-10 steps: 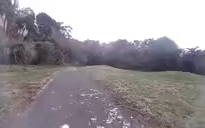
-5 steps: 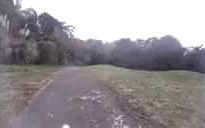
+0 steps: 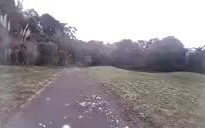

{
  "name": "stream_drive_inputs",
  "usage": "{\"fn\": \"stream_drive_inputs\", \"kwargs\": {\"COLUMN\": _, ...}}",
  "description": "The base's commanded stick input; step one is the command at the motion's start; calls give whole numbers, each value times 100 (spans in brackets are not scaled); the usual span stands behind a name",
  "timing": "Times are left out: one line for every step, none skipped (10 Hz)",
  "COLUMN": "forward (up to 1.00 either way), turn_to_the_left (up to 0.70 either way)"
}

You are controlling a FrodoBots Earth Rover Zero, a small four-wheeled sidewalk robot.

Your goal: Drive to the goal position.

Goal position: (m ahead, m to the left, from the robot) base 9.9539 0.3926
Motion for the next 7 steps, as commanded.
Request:
{"fn": "stream_drive_inputs", "kwargs": {"forward": 45, "turn_to_the_left": 27}}
{"fn": "stream_drive_inputs", "kwargs": {"forward": 45, "turn_to_the_left": 27}}
{"fn": "stream_drive_inputs", "kwargs": {"forward": 45, "turn_to_the_left": 27}}
{"fn": "stream_drive_inputs", "kwargs": {"forward": 45, "turn_to_the_left": 27}}
{"fn": "stream_drive_inputs", "kwargs": {"forward": 45, "turn_to_the_left": 27}}
{"fn": "stream_drive_inputs", "kwargs": {"forward": 45, "turn_to_the_left": 27}}
{"fn": "stream_drive_inputs", "kwargs": {"forward": 45, "turn_to_the_left": 27}}
